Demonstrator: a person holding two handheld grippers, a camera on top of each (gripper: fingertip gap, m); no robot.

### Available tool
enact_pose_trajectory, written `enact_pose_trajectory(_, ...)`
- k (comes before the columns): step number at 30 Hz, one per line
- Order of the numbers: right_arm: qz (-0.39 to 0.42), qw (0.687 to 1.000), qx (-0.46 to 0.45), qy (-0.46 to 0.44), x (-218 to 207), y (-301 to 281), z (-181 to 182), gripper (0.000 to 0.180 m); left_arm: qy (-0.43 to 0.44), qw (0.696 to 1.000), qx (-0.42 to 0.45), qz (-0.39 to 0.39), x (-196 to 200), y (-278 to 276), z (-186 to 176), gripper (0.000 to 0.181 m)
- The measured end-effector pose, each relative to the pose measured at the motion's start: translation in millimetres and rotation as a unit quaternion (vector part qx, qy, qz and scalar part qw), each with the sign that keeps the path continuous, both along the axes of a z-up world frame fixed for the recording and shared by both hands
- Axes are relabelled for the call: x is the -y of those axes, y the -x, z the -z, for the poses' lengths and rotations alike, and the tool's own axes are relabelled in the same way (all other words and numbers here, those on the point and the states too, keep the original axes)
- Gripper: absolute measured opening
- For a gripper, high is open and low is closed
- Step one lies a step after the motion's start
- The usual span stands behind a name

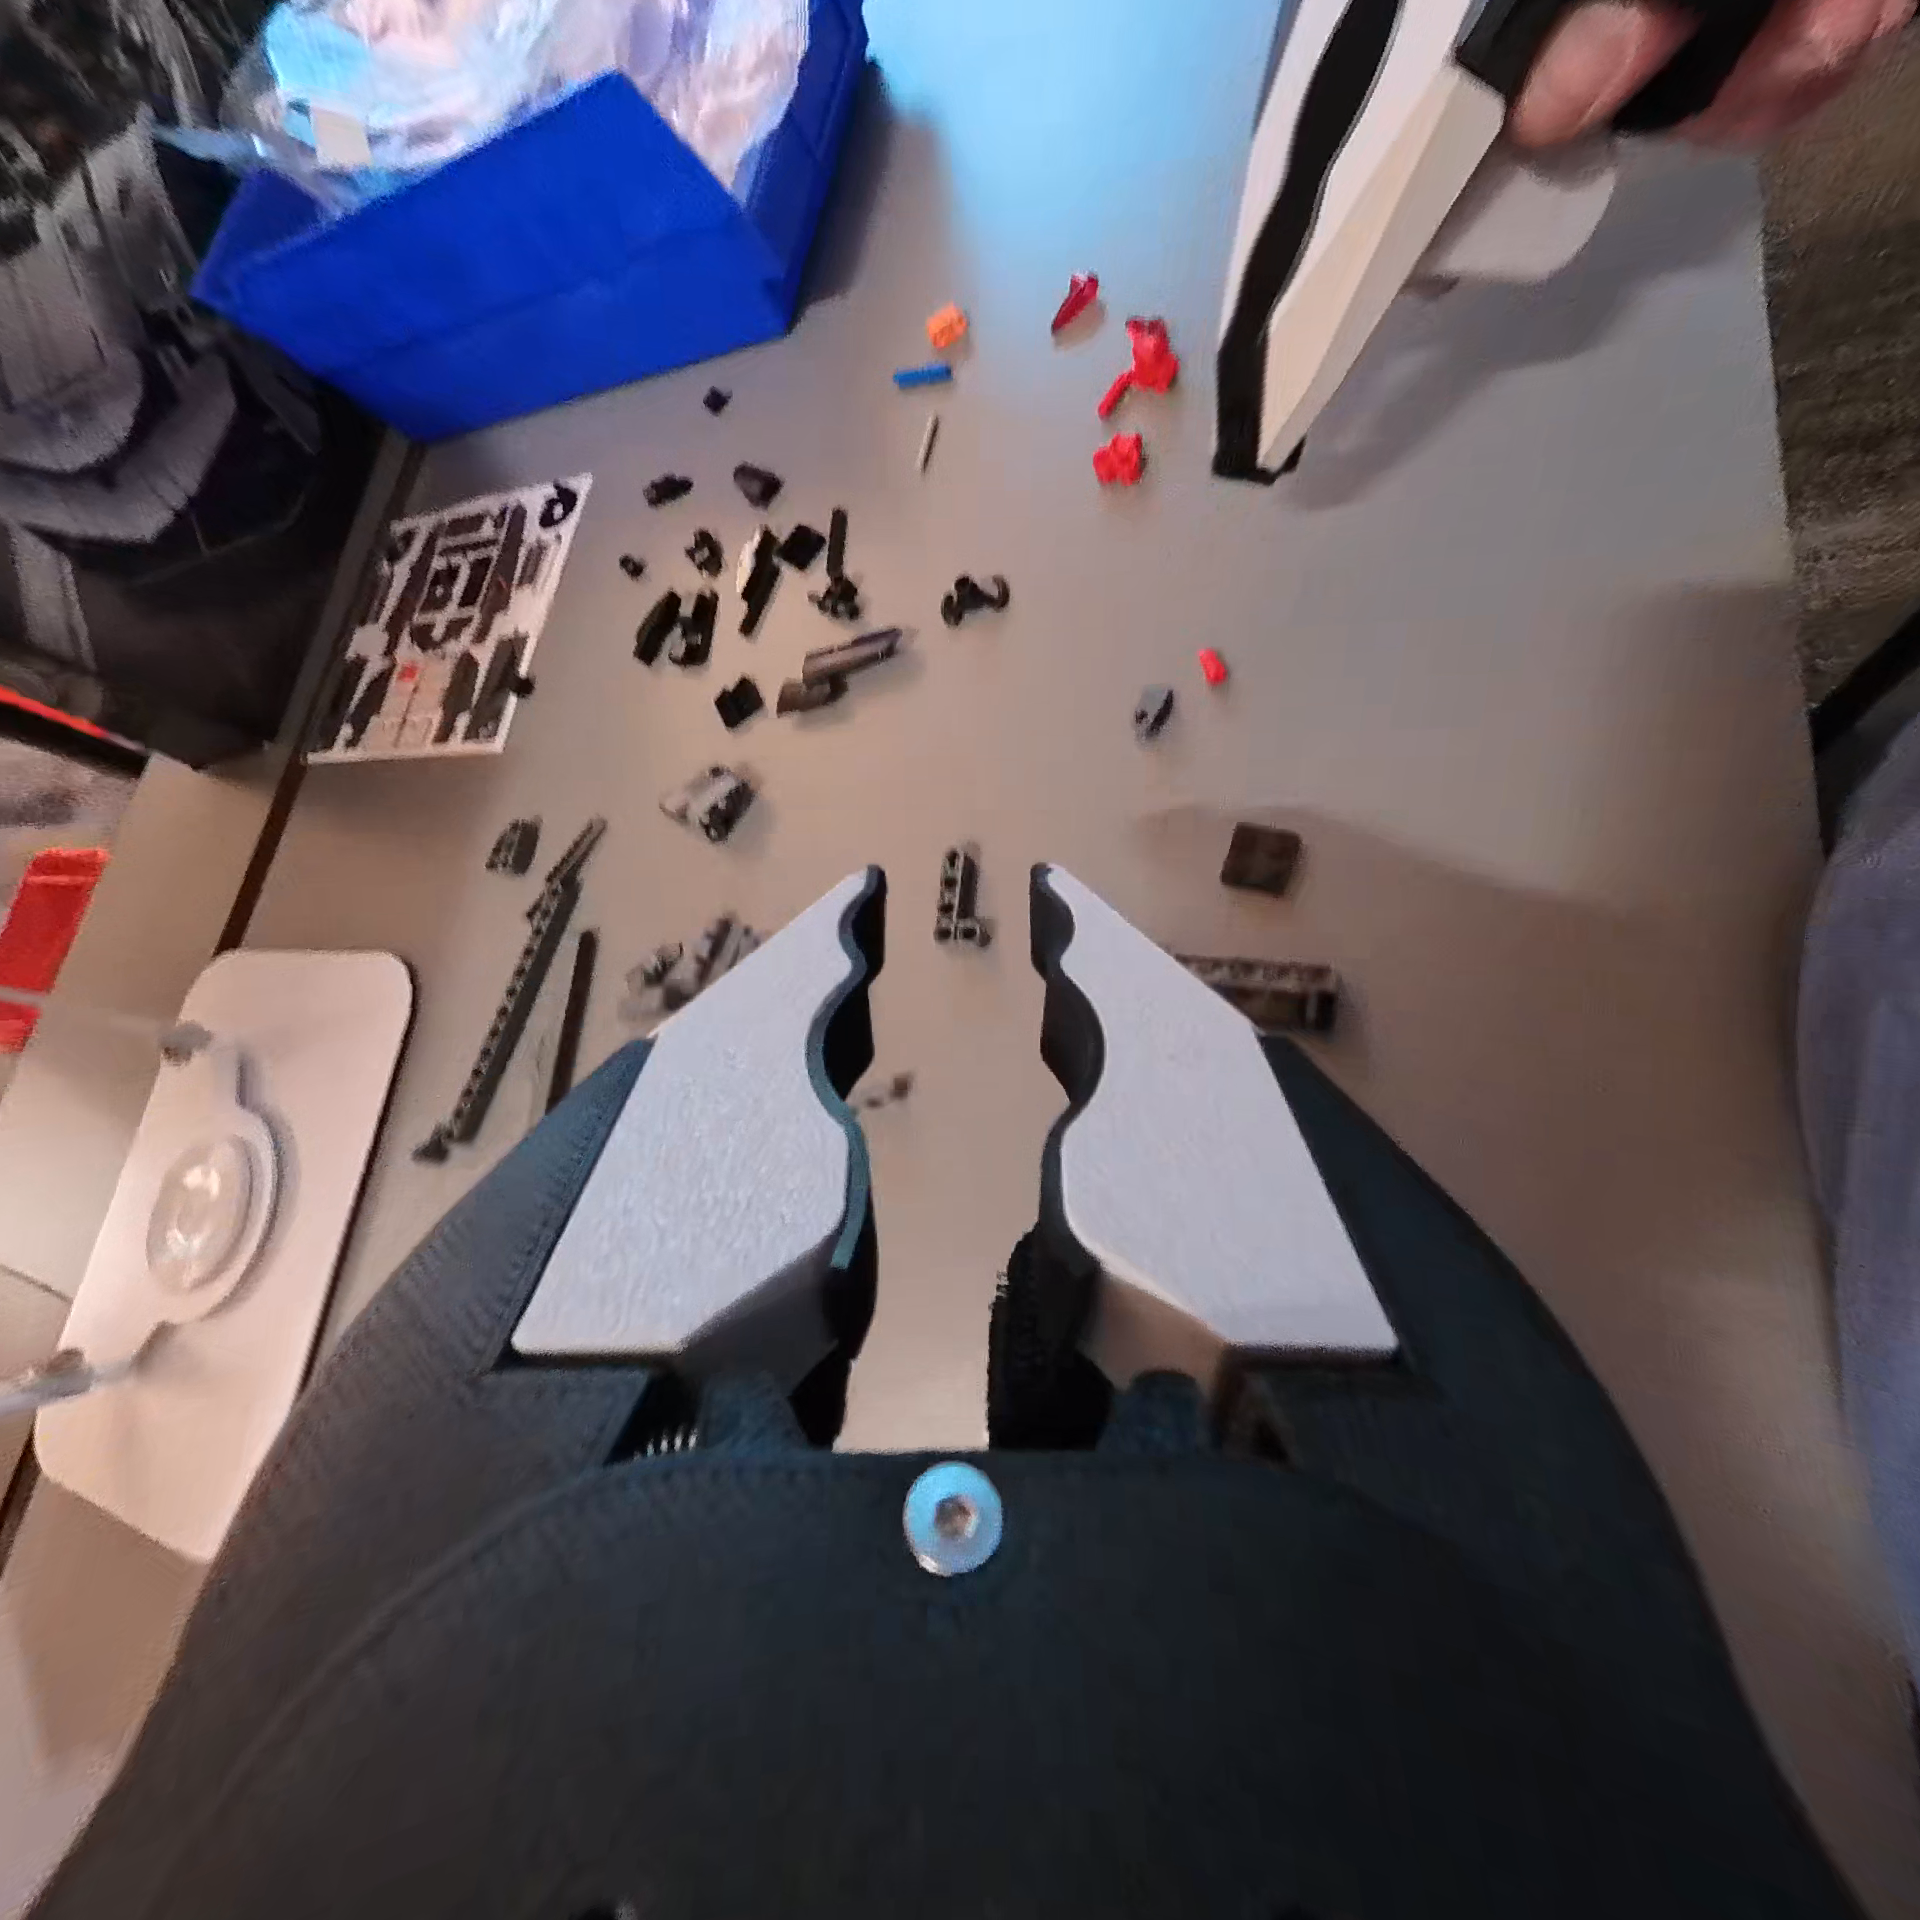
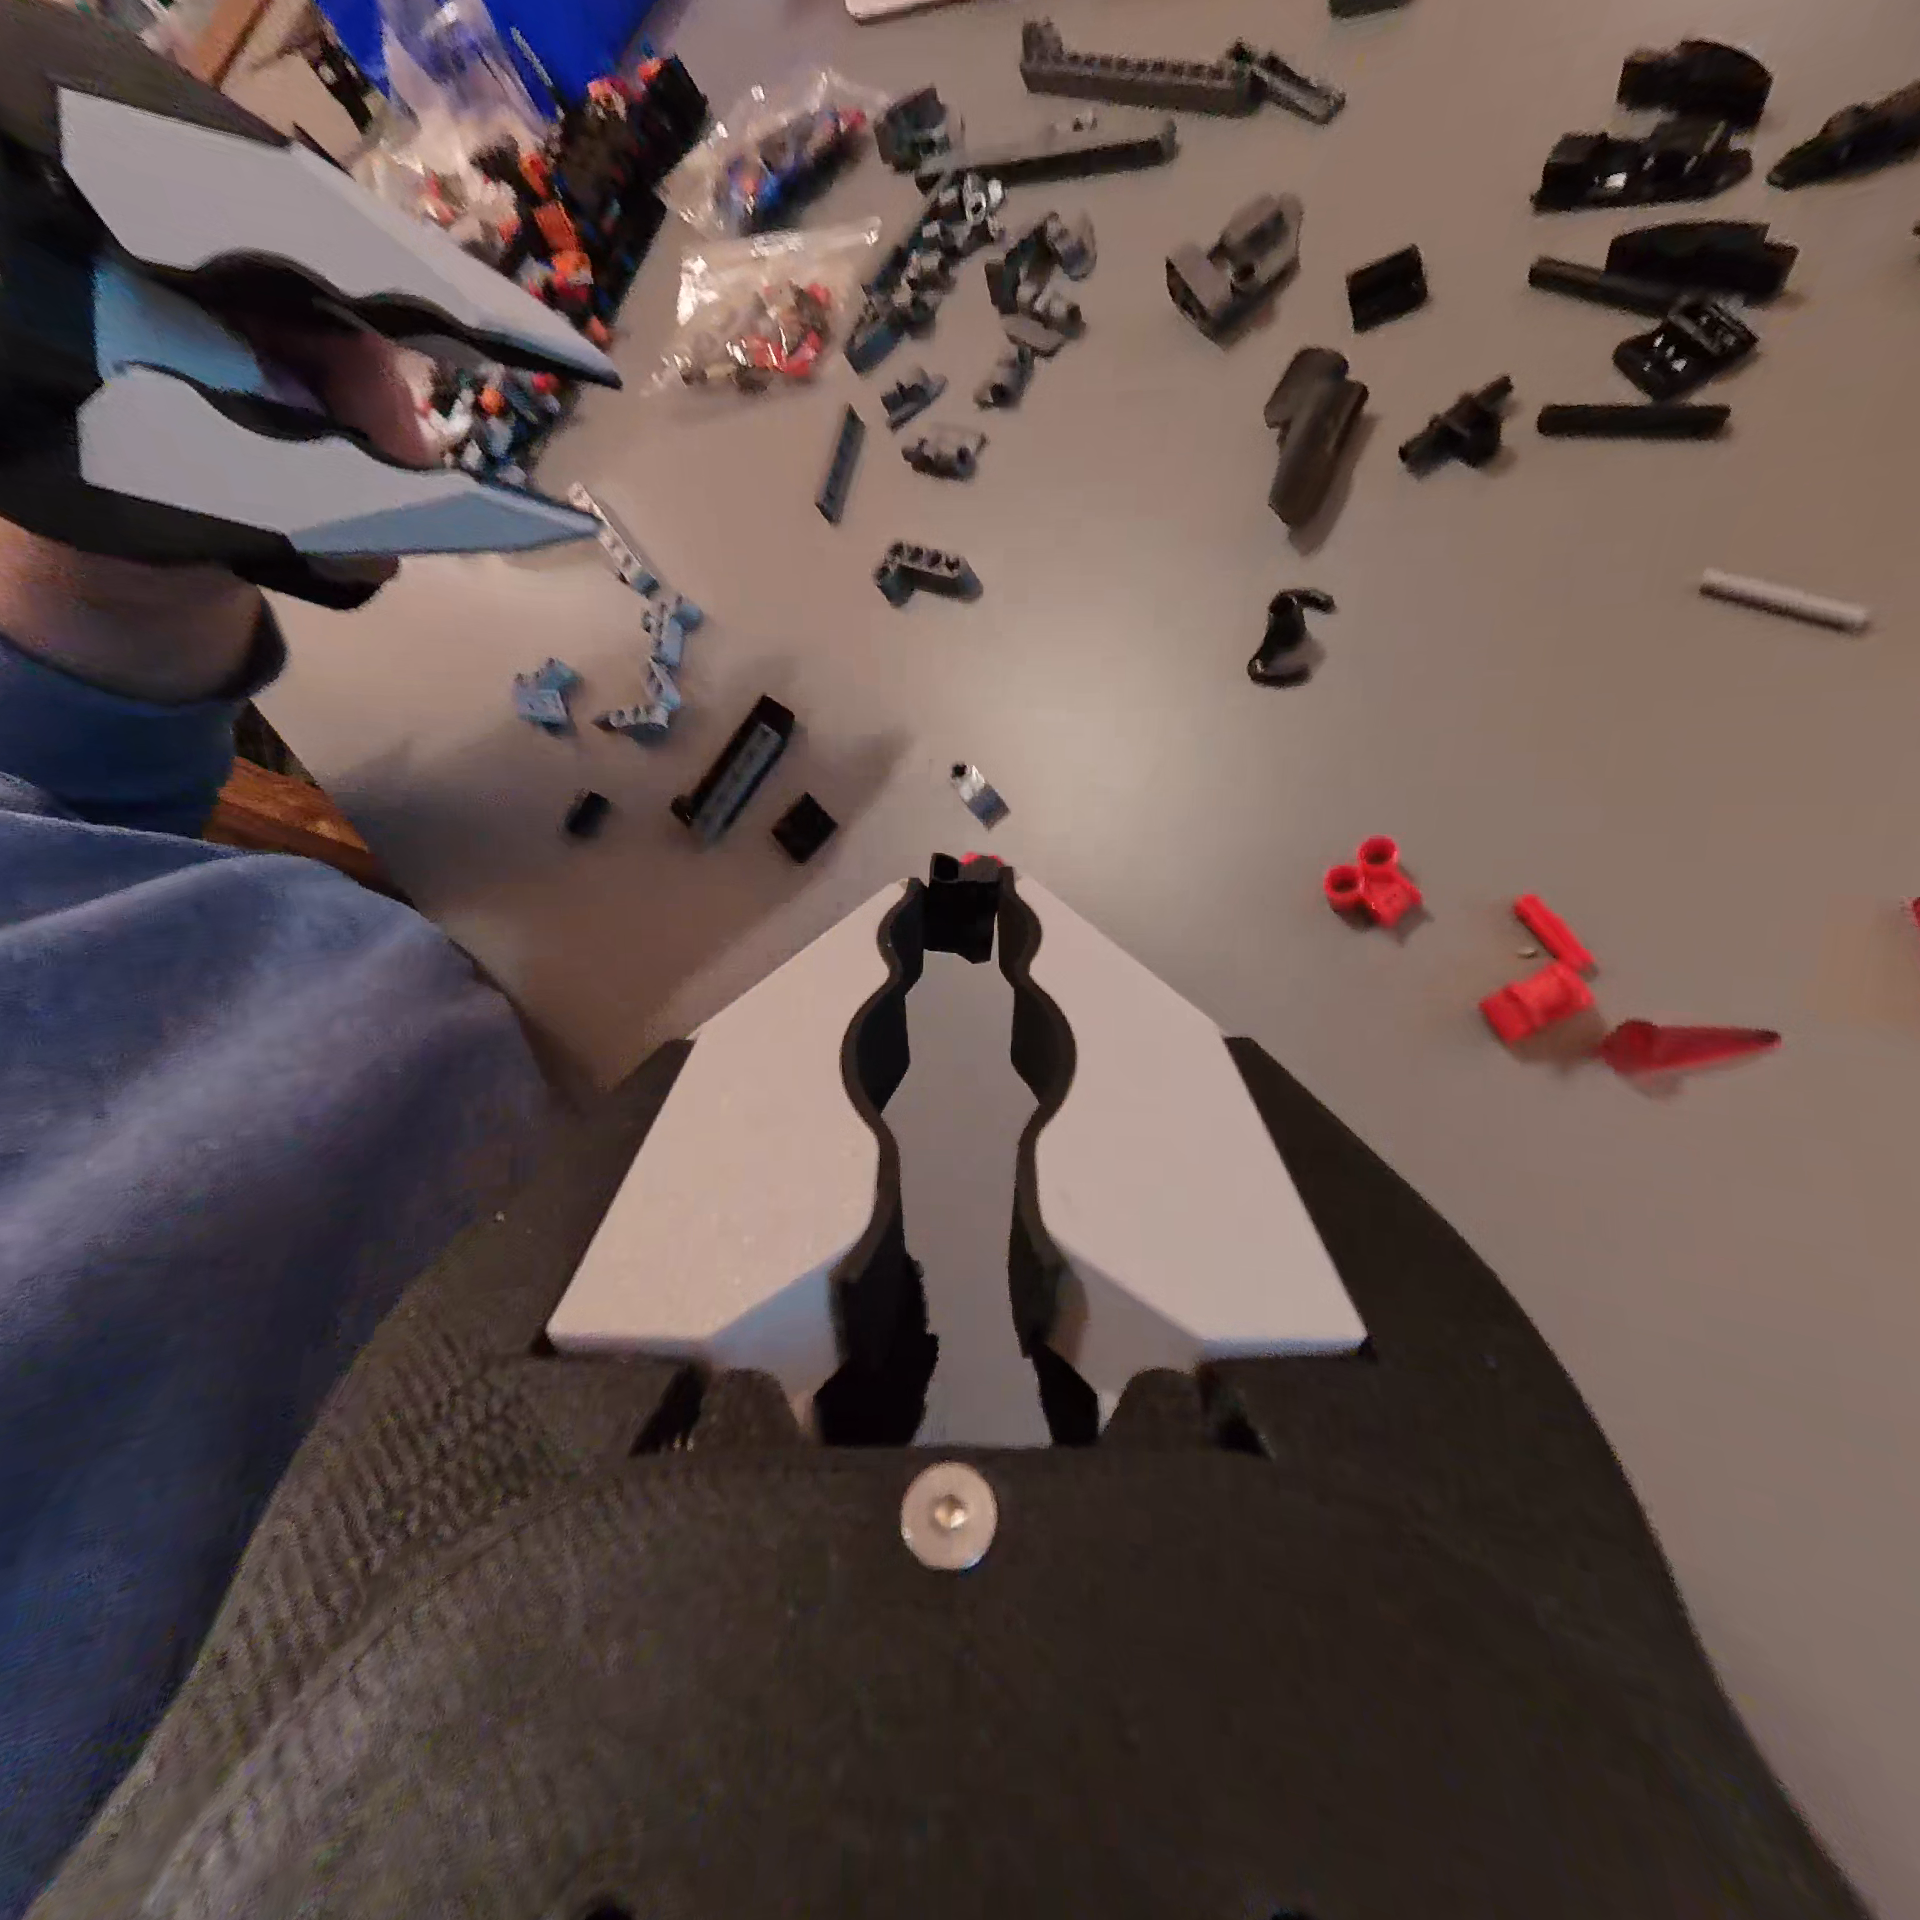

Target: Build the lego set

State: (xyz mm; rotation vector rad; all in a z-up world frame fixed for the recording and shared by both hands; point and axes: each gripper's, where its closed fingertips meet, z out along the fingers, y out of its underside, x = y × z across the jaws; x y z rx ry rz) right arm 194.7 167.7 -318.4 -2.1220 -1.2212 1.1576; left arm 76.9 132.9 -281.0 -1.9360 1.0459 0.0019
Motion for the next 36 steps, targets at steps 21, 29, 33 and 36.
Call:
enact_pose_trajectory(21, -0.059, 0.991, 0.079, -0.094, 16, 17, 32, 0.011, 0.037, 0.993, -0.006, -0.114, 92, 96, 15, 0.013)
enact_pose_trajectory(29, -0.050, 0.988, 0.080, -0.122, 11, 20, 34, 0.011, 0.050, 0.995, 0.000, -0.083, 110, 78, 26, 0.015)
enact_pose_trajectory(33, -0.049, 0.987, 0.084, -0.131, 10, 20, 37, 0.014, 0.054, 0.996, 0.005, -0.078, 113, 73, 30, 0.015)
enact_pose_trajectory(36, -0.044, 0.985, 0.085, -0.142, 9, 21, 37, 0.019, 0.055, 0.996, 0.004, -0.077, 113, 72, 32, 0.015)
